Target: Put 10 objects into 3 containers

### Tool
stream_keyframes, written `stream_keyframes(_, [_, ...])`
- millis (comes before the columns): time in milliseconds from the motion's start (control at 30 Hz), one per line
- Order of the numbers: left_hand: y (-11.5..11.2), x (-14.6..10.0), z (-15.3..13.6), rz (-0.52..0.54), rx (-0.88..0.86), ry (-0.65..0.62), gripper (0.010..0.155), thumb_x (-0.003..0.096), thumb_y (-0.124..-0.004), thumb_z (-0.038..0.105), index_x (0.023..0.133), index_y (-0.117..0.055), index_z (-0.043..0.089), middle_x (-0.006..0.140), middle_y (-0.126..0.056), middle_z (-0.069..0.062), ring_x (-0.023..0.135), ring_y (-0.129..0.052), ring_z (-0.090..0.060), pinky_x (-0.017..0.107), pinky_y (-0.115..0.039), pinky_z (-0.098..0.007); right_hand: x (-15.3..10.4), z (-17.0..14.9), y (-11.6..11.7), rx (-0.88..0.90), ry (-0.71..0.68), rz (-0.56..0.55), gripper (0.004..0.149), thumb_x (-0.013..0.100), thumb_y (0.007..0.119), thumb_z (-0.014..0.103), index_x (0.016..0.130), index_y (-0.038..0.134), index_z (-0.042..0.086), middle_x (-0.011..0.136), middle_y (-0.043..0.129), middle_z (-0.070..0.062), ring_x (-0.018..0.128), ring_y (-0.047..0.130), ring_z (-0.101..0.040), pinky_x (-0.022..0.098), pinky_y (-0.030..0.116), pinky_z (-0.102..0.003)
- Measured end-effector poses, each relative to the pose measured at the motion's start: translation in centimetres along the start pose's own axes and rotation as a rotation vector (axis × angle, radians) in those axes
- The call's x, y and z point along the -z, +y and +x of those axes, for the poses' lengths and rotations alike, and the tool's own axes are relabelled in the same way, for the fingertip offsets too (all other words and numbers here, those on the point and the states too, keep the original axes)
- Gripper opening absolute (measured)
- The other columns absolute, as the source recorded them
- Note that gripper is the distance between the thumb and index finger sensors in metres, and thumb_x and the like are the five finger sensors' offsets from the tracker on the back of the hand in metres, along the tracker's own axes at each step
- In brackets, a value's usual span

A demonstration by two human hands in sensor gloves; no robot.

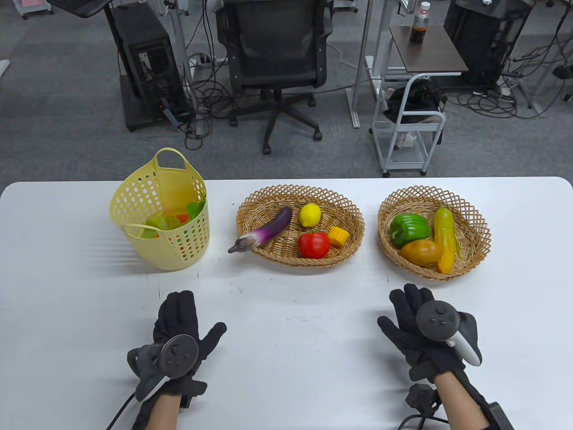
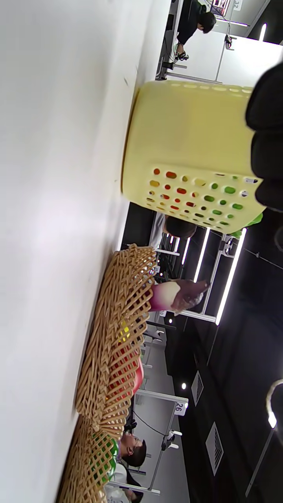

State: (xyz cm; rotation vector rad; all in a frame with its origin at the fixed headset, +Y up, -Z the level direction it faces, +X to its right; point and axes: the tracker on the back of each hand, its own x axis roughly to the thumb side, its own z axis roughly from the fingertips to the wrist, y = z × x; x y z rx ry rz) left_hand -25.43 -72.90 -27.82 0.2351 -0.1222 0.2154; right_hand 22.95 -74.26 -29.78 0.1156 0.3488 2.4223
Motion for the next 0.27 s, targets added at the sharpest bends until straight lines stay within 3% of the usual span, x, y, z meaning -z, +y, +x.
stream_keyframes(267, [-0.2,-0.3,-2.3,-0.02,-0.071,0.093,0.093,0.0559,-0.057,0.071,0.116,-0.029,0.005,0.116,-0.038,-0.031,0.105,-0.05,-0.058,0.068,-0.058,-0.068,-0.2,0.0,0.3,0.006,0.006,0.013,0.075,0.064,0.049,0.054,0.113,0.006,0.017,0.112,-0.017,-0.008,0.095,-0.024,-0.037,0.062,-0.011,-0.064])
